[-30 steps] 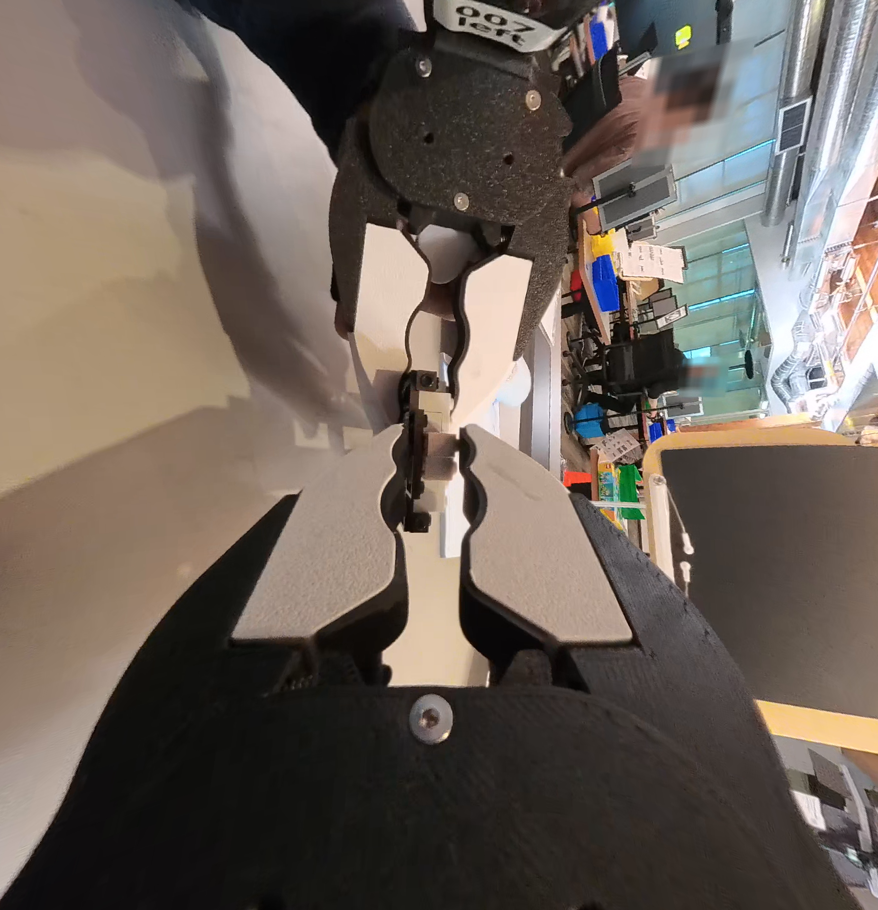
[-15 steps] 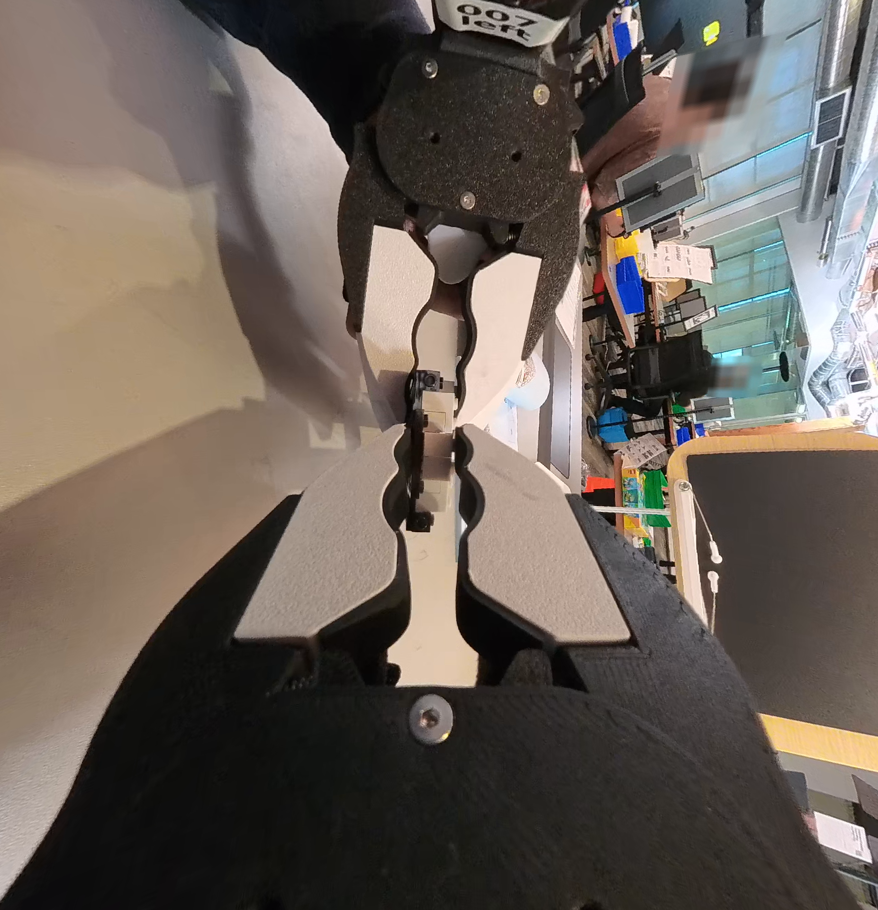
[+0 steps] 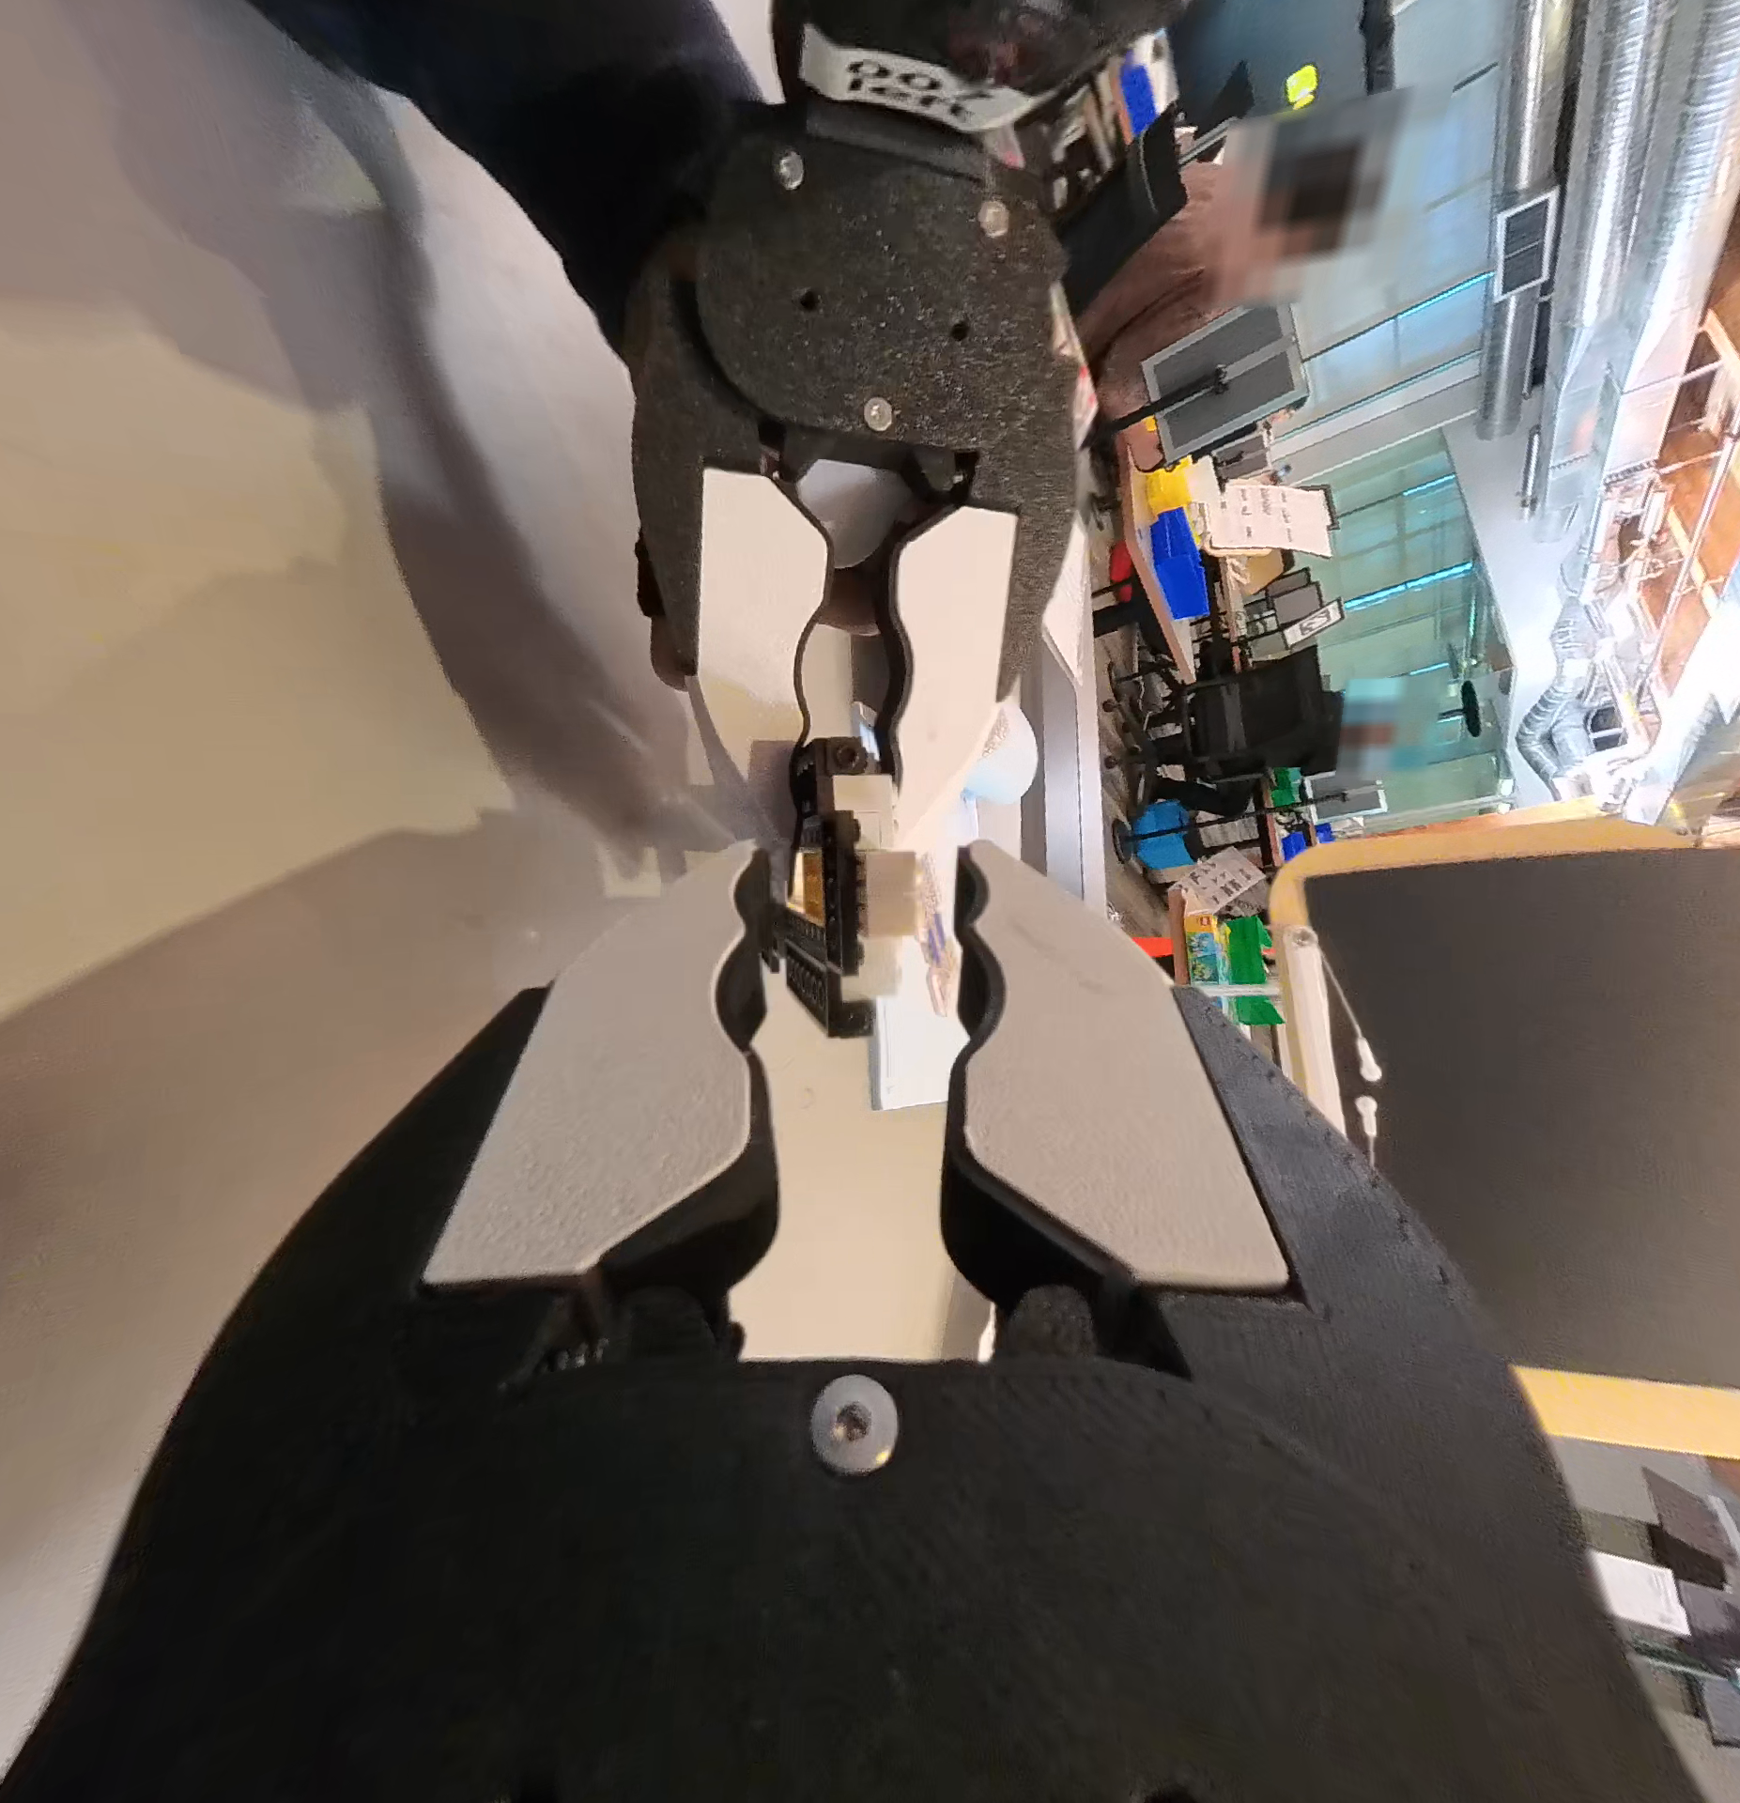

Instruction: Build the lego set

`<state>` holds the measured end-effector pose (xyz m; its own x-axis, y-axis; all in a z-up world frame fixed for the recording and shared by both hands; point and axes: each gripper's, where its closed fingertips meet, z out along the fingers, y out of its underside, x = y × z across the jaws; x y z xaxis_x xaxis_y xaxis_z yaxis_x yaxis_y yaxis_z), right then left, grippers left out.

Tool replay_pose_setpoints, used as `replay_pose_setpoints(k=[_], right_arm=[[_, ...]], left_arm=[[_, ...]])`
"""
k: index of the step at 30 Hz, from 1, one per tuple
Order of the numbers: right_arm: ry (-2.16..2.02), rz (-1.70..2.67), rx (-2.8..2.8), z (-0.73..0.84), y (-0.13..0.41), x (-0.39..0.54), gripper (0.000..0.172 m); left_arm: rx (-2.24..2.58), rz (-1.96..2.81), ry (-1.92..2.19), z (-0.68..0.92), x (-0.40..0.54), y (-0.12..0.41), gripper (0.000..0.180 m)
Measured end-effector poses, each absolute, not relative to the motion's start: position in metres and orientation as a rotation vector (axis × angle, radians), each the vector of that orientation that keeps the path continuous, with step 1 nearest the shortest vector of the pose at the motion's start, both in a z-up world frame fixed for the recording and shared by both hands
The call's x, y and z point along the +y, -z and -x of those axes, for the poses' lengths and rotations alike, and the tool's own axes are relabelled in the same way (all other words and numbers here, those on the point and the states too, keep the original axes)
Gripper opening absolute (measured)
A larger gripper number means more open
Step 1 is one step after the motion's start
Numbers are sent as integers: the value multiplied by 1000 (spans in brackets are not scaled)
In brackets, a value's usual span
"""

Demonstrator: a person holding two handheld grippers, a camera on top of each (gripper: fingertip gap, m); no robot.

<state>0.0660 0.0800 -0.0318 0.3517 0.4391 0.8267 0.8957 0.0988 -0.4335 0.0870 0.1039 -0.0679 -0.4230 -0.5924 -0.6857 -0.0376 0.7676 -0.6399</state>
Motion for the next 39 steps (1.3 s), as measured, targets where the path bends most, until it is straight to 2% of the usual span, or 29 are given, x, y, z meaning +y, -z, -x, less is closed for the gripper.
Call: replay_pose_setpoints(k=[12,27,39], right_arm=[[443,1566,-1095,-85,28,88,42],[123,1469,-1131,-47,24,68,26],[35,1490,-1116,-41,26,68,20]], left_arm=[[1805,455,843,-85,96,54,20],[1812,285,1228,-56,64,40,20],[1846,261,1249,-52,61,43,20]])
